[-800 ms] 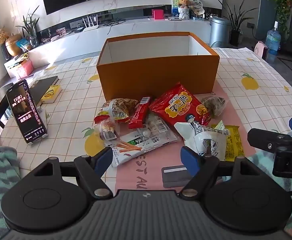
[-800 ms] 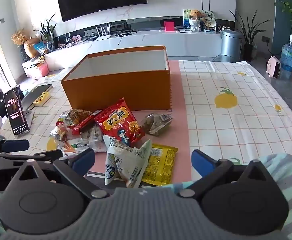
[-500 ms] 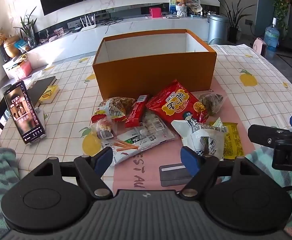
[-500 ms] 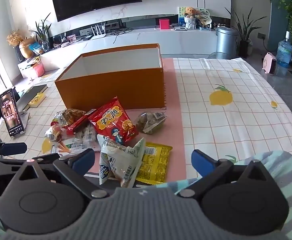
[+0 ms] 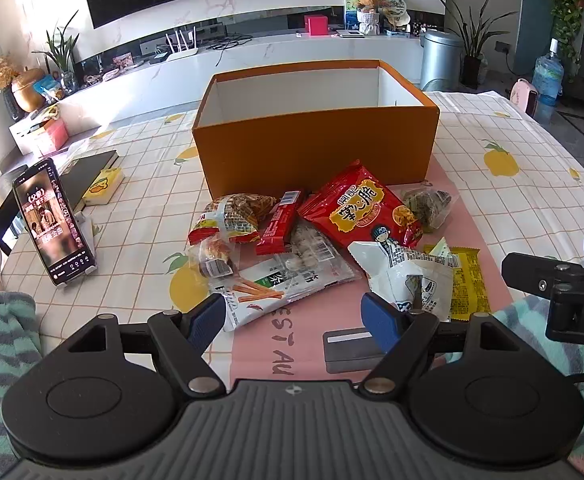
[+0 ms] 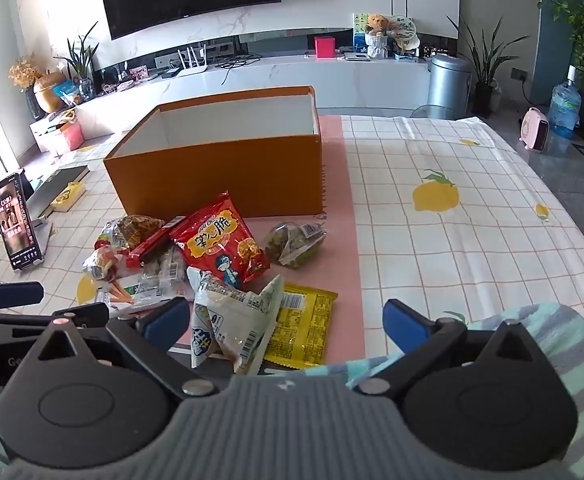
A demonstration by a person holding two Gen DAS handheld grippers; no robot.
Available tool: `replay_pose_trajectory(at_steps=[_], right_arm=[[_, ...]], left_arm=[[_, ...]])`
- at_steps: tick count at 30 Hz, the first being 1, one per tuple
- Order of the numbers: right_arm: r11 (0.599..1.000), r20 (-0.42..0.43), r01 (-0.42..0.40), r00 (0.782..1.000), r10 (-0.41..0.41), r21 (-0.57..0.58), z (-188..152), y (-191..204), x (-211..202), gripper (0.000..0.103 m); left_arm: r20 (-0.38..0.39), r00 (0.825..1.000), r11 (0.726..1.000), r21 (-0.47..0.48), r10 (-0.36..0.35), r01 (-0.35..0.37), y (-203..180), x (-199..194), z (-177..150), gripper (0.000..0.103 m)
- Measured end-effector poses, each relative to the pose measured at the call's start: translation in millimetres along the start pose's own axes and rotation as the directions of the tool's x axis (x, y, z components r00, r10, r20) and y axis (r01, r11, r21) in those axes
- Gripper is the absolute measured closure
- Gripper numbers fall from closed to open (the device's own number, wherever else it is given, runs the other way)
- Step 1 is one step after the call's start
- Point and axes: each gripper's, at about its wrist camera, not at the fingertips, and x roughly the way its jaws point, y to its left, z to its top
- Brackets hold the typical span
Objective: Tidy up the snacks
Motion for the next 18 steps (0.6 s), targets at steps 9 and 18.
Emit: replay_pose_trajectory(at_steps=[9, 18], right_arm=[[1.0, 0.0, 0.001, 1.0, -0.001, -0.001, -0.7, 0.2, 0.0, 0.004], [1.0, -0.002, 0.002, 1.0, -0.002, -0.005, -0.4, 0.9, 0.3, 0.004]], left_arm=[[-0.002, 1.0, 1.0, -0.004, 0.0, 0.0, 1.1, -0.2, 0.6, 0.013], [0.002, 1.0, 1.0, -0.008, -0.003, 0.003, 3.0, -1.9, 1.4, 0.013]])
